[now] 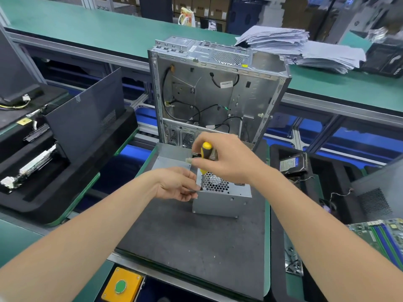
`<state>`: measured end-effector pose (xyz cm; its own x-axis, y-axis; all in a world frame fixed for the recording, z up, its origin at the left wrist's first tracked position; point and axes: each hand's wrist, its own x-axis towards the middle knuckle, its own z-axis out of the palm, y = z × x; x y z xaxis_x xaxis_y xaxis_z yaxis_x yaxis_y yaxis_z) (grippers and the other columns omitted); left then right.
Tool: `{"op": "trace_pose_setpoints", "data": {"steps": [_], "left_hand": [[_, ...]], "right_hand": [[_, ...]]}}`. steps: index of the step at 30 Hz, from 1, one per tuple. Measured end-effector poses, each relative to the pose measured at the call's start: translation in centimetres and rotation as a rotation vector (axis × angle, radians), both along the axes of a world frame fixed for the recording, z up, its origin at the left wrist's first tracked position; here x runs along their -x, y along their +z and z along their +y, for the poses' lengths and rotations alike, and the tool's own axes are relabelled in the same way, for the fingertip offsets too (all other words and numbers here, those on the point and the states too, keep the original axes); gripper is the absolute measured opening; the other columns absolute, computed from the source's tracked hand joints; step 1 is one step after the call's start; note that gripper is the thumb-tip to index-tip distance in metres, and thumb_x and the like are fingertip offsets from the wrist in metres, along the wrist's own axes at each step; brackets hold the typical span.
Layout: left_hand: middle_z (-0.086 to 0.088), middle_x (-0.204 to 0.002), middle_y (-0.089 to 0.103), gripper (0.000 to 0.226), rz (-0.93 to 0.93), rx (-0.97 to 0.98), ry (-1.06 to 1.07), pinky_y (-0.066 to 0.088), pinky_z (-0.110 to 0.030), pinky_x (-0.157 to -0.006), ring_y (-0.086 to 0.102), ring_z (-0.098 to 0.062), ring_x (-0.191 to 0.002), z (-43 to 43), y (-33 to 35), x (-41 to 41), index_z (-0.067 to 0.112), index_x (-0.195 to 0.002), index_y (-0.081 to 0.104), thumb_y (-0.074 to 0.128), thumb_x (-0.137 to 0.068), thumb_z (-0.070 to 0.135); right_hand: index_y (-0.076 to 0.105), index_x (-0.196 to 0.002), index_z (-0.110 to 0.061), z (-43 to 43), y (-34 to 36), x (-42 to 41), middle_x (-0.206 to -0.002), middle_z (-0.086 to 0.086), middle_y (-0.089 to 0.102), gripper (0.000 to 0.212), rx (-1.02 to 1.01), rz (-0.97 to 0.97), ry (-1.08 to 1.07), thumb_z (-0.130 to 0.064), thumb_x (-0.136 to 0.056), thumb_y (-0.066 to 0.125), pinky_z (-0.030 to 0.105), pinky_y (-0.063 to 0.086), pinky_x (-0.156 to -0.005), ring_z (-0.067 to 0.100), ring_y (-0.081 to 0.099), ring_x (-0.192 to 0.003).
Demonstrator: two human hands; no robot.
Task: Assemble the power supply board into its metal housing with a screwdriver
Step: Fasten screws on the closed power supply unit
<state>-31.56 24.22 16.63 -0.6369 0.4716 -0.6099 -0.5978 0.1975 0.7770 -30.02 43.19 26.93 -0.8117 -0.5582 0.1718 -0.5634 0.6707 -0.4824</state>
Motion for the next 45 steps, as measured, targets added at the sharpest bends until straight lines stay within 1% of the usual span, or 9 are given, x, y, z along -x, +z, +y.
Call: {"op": "trace_pose_setpoints", "data": {"steps": [5, 11, 14, 18, 26, 31, 35, 42, 45], "left_hand": [[-0.007, -0.076, 0.060, 0.025, 0.008, 0.006, -0.005, 0.053, -0.028, -0.072, 0.070, -0.020, -0.075, 0.0, -0.2, 0.1, 0.014, -0.082, 0.053, 0.063, -0.096, -0.005], [-0.007, -0.072, 0.059, 0.026, 0.013, 0.022, 0.001, 0.052, -0.029, -0.072, 0.069, -0.022, -0.073, 0.1, -0.2, 0.2, 0.013, -0.079, 0.053, 0.063, -0.095, -0.005], [-0.006, -0.069, 0.060, 0.027, 0.023, 0.031, -0.006, 0.051, -0.030, -0.074, 0.068, -0.021, -0.071, 0.1, -0.1, 0.1, 0.013, -0.080, 0.051, 0.063, -0.095, -0.005], [-0.005, -0.071, 0.061, 0.026, 0.029, 0.027, 0.003, 0.051, -0.031, -0.075, 0.068, -0.021, -0.072, 0.2, -0.1, 0.1, 0.014, -0.088, 0.050, 0.064, -0.094, -0.007], [-0.007, -0.072, 0.060, 0.029, 0.033, 0.043, -0.030, 0.052, -0.030, -0.073, 0.067, -0.021, -0.071, 0.1, -0.1, 0.4, 0.014, -0.078, 0.049, 0.064, -0.093, -0.005], [-0.011, -0.092, 0.059, 0.021, 0.048, 0.025, -0.021, 0.053, -0.028, -0.069, 0.066, -0.020, -0.074, 0.2, -0.1, 0.4, 0.012, -0.098, 0.055, 0.063, -0.094, -0.007], [-0.013, -0.095, 0.055, 0.019, 0.033, 0.029, -0.055, 0.050, -0.027, -0.072, 0.065, -0.020, -0.074, 0.3, -0.1, 0.5, 0.011, -0.090, 0.052, 0.060, -0.096, -0.005], [-0.009, -0.072, 0.057, 0.029, 0.008, 0.053, -0.021, 0.051, -0.028, -0.066, 0.067, -0.022, -0.068, 0.3, -0.4, 0.6, 0.013, -0.078, 0.046, 0.062, -0.093, -0.007], [-0.008, -0.075, 0.054, 0.030, 0.011, 0.041, -0.021, 0.050, -0.028, -0.067, 0.067, -0.022, -0.068, 0.3, -0.3, 0.6, 0.014, -0.080, 0.047, 0.062, -0.093, -0.008]], "right_hand": [[0.060, -0.099, -0.017, 0.5, 0.4, 0.0, -0.086, 0.000, 0.075, 0.023, 0.158, -0.253, 0.103, -0.004, -0.089, 0.076, 0.043, 0.063, -0.071, 0.020, 0.075, -0.072], [0.039, -0.076, -0.025, -1.1, -1.6, -0.1, -0.060, -0.011, 0.059, 0.045, 0.134, -0.014, -0.244, -0.030, -0.080, 0.084, 0.017, 0.040, -0.050, 0.002, 0.056, -0.053], [0.047, -0.084, -0.032, -0.6, -1.3, 0.2, -0.069, -0.016, 0.059, 0.034, 0.088, 0.011, -0.061, -0.035, -0.084, 0.081, 0.020, 0.036, -0.055, 0.007, 0.047, -0.060], [0.063, -0.102, -0.033, 0.9, -0.5, 0.5, -0.099, -0.006, 0.073, 0.016, 0.110, -0.250, 0.242, -0.028, -0.093, 0.075, 0.042, 0.056, -0.074, 0.021, 0.064, -0.076], [0.041, -0.076, -0.020, -0.5, -2.7, -0.6, -0.062, 0.001, 0.054, 0.054, 0.274, -0.101, -0.168, -0.048, -0.080, 0.088, 0.039, 0.048, -0.045, 0.020, 0.063, -0.045], [0.057, -0.109, -0.017, 0.7, -1.7, 0.3, -0.103, -0.002, 0.076, 0.017, 0.241, -0.389, 0.252, -0.012, -0.097, 0.069, 0.044, 0.060, -0.072, 0.032, 0.068, -0.079], [0.055, -0.097, -0.013, 0.6, -1.8, 0.3, -0.092, 0.008, 0.075, 0.023, 0.321, -0.389, 0.082, 0.004, -0.093, 0.070, 0.042, 0.063, -0.061, 0.029, 0.073, -0.061], [0.038, -0.085, -0.022, -0.8, -3.3, -0.5, -0.063, -0.002, 0.061, 0.049, 0.258, -0.099, -0.262, -0.033, -0.082, 0.086, 0.031, 0.047, -0.047, 0.022, 0.060, -0.048], [0.053, -0.091, -0.027, -0.1, -2.9, -0.2, -0.072, -0.006, 0.062, 0.032, 0.235, -0.097, -0.106, -0.034, -0.085, 0.084, 0.025, 0.045, -0.058, 0.011, 0.052, -0.058]]}}
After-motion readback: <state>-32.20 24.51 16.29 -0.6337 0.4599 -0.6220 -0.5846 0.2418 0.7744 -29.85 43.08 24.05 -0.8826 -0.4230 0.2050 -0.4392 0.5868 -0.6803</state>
